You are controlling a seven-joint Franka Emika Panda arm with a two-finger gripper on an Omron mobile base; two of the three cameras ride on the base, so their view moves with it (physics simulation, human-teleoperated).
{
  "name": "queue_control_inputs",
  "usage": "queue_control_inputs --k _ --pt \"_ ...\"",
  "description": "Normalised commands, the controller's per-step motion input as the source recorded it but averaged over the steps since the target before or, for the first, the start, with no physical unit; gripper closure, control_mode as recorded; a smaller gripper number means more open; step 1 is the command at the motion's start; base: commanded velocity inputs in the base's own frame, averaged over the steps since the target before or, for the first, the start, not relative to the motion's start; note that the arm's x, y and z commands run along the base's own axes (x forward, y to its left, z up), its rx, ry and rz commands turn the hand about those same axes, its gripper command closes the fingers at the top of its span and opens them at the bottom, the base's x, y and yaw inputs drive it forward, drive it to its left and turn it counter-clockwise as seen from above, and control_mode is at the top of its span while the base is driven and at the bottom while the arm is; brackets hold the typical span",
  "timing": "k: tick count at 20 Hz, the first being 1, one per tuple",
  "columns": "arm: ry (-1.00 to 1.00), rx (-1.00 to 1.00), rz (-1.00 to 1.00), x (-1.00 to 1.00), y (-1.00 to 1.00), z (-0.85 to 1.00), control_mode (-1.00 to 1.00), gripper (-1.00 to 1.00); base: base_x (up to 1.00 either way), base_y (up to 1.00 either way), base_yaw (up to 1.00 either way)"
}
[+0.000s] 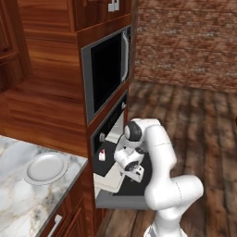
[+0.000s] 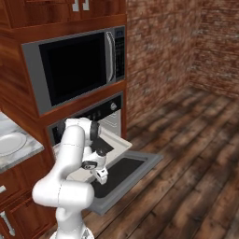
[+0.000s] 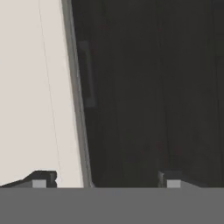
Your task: Take the baked cake out of the oven and place it on the plate for cooling. Then close the oven door.
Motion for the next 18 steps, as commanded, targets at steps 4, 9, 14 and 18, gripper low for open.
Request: queue_control_inputs --k 4,9,14,18 --pt "-0.08 0.22 0.00 -0.46 -0.52 1.00 -1.00 -1.00 0.00 0.00 0.00" --pt "-0.09 0.26 0.00 -0.36 -0.34 1.00 -1.00 -1.00 0.00 0.00 0.00" --pt "-0.06 0.15 0.00 -0.23 -0.15 0.83 -1.00 -1.00 0.00 0.00 0.00" --pt "-0.04 0.07 0.03 -0.02 0.00 0.51 -1.00 -1.00 0.00 0.00 0.00"
